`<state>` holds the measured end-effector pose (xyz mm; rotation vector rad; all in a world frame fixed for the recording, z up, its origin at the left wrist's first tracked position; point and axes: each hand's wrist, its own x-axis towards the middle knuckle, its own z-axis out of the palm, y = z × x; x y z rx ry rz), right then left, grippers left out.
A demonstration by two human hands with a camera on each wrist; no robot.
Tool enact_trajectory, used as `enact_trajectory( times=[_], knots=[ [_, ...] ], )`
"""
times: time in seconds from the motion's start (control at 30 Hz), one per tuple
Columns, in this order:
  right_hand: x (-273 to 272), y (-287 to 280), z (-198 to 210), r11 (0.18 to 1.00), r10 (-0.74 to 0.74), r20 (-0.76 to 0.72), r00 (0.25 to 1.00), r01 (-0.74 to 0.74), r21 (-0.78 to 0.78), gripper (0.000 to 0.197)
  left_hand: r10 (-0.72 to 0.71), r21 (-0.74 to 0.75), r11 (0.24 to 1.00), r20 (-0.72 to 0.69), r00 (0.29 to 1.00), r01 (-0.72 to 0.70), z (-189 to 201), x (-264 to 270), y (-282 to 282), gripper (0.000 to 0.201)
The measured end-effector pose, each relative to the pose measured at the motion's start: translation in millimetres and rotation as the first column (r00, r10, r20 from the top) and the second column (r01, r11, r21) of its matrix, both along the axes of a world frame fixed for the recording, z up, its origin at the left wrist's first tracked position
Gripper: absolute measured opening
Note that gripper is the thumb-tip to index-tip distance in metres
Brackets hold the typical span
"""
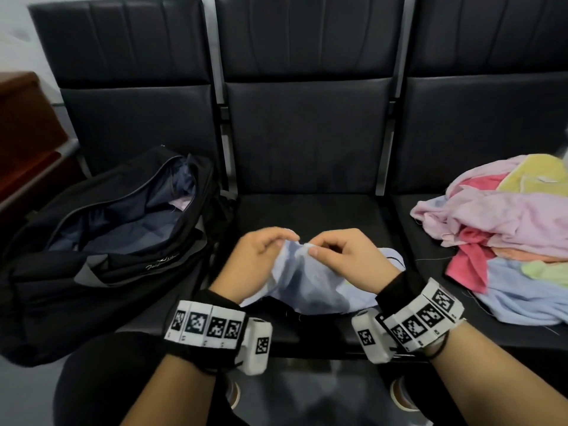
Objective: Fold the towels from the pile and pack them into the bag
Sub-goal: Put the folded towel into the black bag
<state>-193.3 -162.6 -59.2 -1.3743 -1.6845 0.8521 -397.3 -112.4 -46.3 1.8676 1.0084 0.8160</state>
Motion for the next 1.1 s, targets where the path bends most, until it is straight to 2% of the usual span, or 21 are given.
enact_trajectory(
  times=[0.13, 0.23, 0.3, 0.37, 0.43, 0.57, 0.6, 0.73, 0.83, 0.93, 1.0, 1.1],
  knots=[
    [3, -3, 0, 0.997, 0.074, 0.019, 0.997, -0.074, 0.005, 0.012, -0.183, 0.007, 0.983, -0.097, 0.978, 0.185, 2, 11, -6, 0.021],
    [7, -8, 1, 0.995, 0.096, -0.001, 0.995, -0.096, 0.006, 0.009, -0.22, 0.005, 0.975, -0.129, 0.967, 0.222, 0, 12, -5, 0.017],
    [8, -10, 1, 0.994, 0.112, -0.033, 0.993, -0.112, 0.005, 0.008, -0.194, 0.012, 0.98, -0.146, 0.97, 0.198, -2, 14, -6, 0.01],
    [9, -10, -2, 0.995, 0.104, -0.032, 0.994, -0.104, 0.001, 0.01, -0.131, 0.063, 0.988, -0.166, 0.977, 0.143, -6, 14, -6, 0.001],
    [14, -9, -8, 0.997, 0.073, 0.014, 0.997, -0.073, -0.013, 0.009, -0.051, 0.161, 0.984, -0.172, 0.984, 0.079, -11, 12, -5, 0.009],
    [32, -11, -21, 0.994, 0.074, 0.205, 0.976, -0.056, -0.092, 0.006, 0.137, 0.188, 0.973, -0.022, 0.99, -0.13, -13, -5, 7, 0.016],
    [36, -13, -23, 0.991, 0.091, 0.267, 0.959, -0.062, -0.115, 0.002, 0.19, 0.175, 0.966, 0.009, 0.982, -0.188, -13, -10, 10, 0.017],
    [45, -12, -35, 0.984, 0.142, 0.492, 0.859, -0.07, -0.163, 0.023, 0.379, 0.13, 0.908, 0.153, 0.913, -0.399, -10, -28, 24, 0.019],
    [52, -11, -36, 0.998, 0.023, 0.535, 0.844, 0.012, -0.062, 0.014, 0.501, 0.107, 0.84, 0.224, 0.836, -0.532, -6, -43, 32, 0.018],
    [60, -10, -35, 0.99, -0.143, 0.49, 0.86, 0.132, 0.058, 0.009, 0.591, 0.088, 0.776, 0.245, 0.769, -0.624, -4, -60, 39, 0.012],
    [62, -9, -31, 0.979, -0.203, 0.359, 0.911, 0.19, 0.072, 0.007, 0.62, 0.087, 0.752, 0.242, 0.746, -0.653, -3, -67, 42, 0.007],
    [60, -8, -21, 0.977, -0.213, 0.15, 0.965, 0.213, 0.019, 0.011, 0.644, 0.078, 0.736, 0.223, 0.732, -0.672, -1, -68, 45, 0.008]
  ],
)
